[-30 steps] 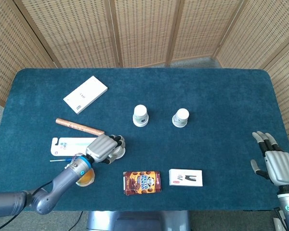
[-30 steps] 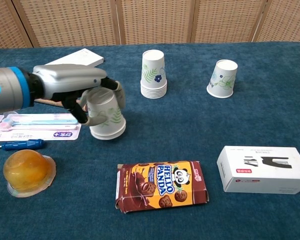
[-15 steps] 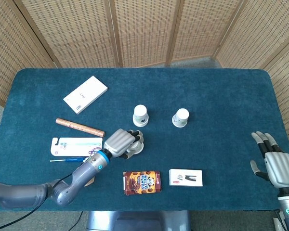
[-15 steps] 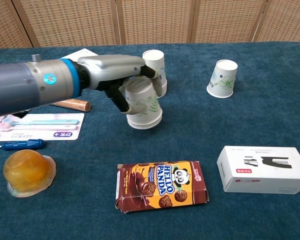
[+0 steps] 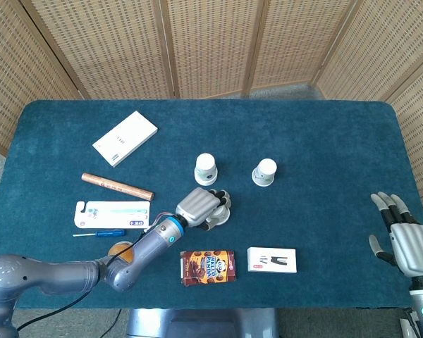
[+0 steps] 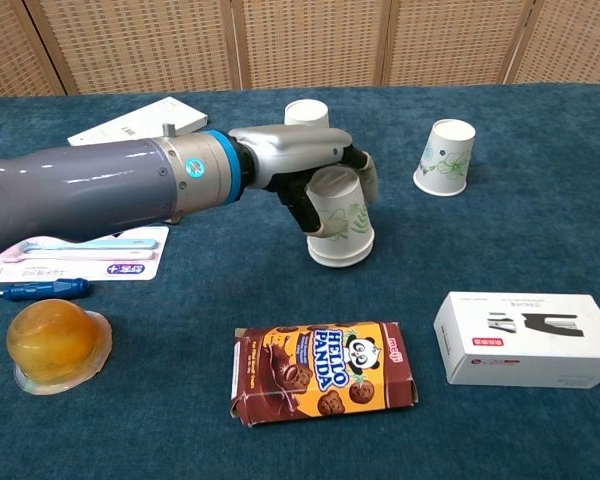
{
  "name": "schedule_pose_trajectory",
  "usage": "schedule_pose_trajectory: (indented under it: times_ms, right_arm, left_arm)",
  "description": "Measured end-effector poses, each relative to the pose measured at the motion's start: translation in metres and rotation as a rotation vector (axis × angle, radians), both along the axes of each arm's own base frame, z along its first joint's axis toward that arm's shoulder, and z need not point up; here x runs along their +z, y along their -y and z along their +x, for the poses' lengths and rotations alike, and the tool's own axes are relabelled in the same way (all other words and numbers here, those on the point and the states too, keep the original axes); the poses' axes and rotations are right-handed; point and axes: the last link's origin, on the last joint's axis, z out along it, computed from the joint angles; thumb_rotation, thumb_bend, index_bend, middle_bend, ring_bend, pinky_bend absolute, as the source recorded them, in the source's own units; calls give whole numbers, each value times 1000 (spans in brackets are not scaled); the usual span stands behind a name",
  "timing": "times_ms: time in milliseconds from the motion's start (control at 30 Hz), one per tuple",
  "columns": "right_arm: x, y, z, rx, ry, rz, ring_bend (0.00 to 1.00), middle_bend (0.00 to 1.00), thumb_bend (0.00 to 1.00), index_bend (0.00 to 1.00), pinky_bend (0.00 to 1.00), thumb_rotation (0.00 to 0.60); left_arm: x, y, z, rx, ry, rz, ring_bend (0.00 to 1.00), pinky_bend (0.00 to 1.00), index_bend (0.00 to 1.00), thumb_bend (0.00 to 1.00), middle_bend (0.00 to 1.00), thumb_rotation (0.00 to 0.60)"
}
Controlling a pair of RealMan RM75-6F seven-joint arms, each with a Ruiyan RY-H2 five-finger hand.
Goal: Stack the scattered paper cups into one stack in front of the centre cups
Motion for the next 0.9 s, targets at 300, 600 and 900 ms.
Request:
schedule_pose_trajectory:
  times_ms: [300, 600, 900]
  right_arm:
    - [1, 2, 3, 8, -8, -4, 0, 13, 447, 0, 362, 600]
    - [-5, 12, 3, 16, 7, 14, 0, 13, 446, 0, 362, 600]
    - [-21, 30, 7, 40, 19, 63, 0, 3, 447, 0, 296, 600]
  left_arm:
    - [9, -2, -4, 20, -57, -23, 0, 243, 0, 458, 0, 600]
    - [57, 8, -17, 26, -39, 5, 0, 219, 0, 459, 0, 600]
    - [131, 34, -55, 39, -38, 106, 0, 219, 0, 459, 0, 600]
